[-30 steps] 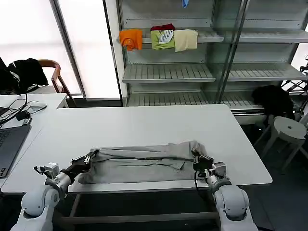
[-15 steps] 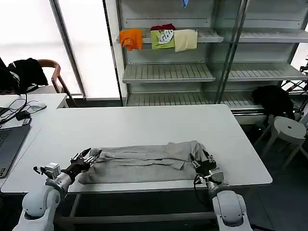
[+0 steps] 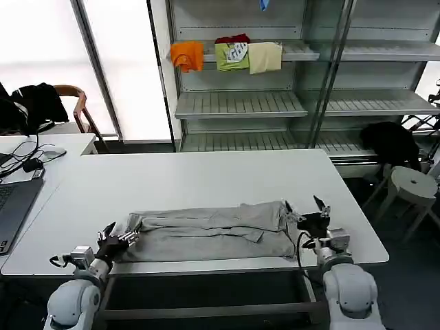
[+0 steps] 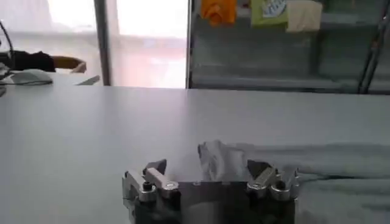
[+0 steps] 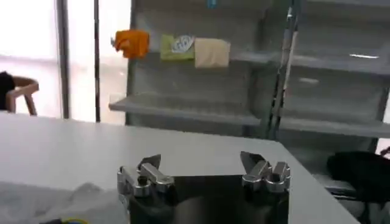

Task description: Fold and organize the clothes.

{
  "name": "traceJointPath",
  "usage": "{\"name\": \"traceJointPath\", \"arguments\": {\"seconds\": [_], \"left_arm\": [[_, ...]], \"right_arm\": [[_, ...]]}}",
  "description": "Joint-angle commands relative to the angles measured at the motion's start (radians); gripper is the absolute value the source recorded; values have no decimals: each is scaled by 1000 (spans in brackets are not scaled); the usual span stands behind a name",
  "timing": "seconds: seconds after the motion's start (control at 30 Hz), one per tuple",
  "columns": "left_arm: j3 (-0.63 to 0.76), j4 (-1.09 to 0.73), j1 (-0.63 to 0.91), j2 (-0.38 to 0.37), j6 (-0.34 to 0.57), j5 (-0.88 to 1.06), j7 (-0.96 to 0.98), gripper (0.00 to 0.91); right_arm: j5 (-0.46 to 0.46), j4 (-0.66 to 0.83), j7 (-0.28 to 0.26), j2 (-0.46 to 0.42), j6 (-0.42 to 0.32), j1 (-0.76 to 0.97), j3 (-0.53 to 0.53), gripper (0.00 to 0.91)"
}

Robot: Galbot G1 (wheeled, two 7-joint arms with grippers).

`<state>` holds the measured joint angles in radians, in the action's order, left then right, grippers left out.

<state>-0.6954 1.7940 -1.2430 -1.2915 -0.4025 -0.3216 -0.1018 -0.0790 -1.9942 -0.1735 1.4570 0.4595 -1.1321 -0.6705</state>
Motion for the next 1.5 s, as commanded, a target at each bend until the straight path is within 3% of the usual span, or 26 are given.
{"name": "traceJointPath", "arguments": {"seconds": [0.03, 0.2, 0.3, 0.37, 0.73, 0.87, 1.07, 1.17, 1.23, 1.5], "left_arm": [[14, 34, -57, -31, 20, 14, 102, 534], [20, 61, -74, -35, 17, 33, 79, 333], [25, 75, -79, -38, 2, 55, 68, 81], [27, 77, -80, -40, -8, 64, 59, 10], [43, 92, -78, -47, -28, 113, 10, 10], [43, 92, -65, -52, 21, 119, 10, 0], [-85, 131, -19, -27, 58, 131, -43, 10], [-209, 126, 32, 20, 45, 226, -157, 0], [-284, 100, 62, 91, 39, 278, -229, 0], [-395, -69, 157, 320, 60, 348, -314, 10]], "right_arm": [[-175, -36, 25, -11, 31, 24, -76, 907], [-172, -28, 30, -11, 34, 25, -80, 907], [-172, -27, 36, -13, 37, 26, -82, 907], [-172, -27, 40, -12, 37, 26, -83, 907], [-172, -36, 55, -13, 37, 12, -90, 907], [-172, -37, 59, -13, 37, 7, -95, 907], [-177, -38, 62, -22, 36, -1, -107, 907], [-181, -36, 62, -28, 36, -2, -110, 907], [-182, -30, 63, -30, 35, -1, -109, 907], [-179, -5, 63, -29, 34, 0, -91, 907]]}}
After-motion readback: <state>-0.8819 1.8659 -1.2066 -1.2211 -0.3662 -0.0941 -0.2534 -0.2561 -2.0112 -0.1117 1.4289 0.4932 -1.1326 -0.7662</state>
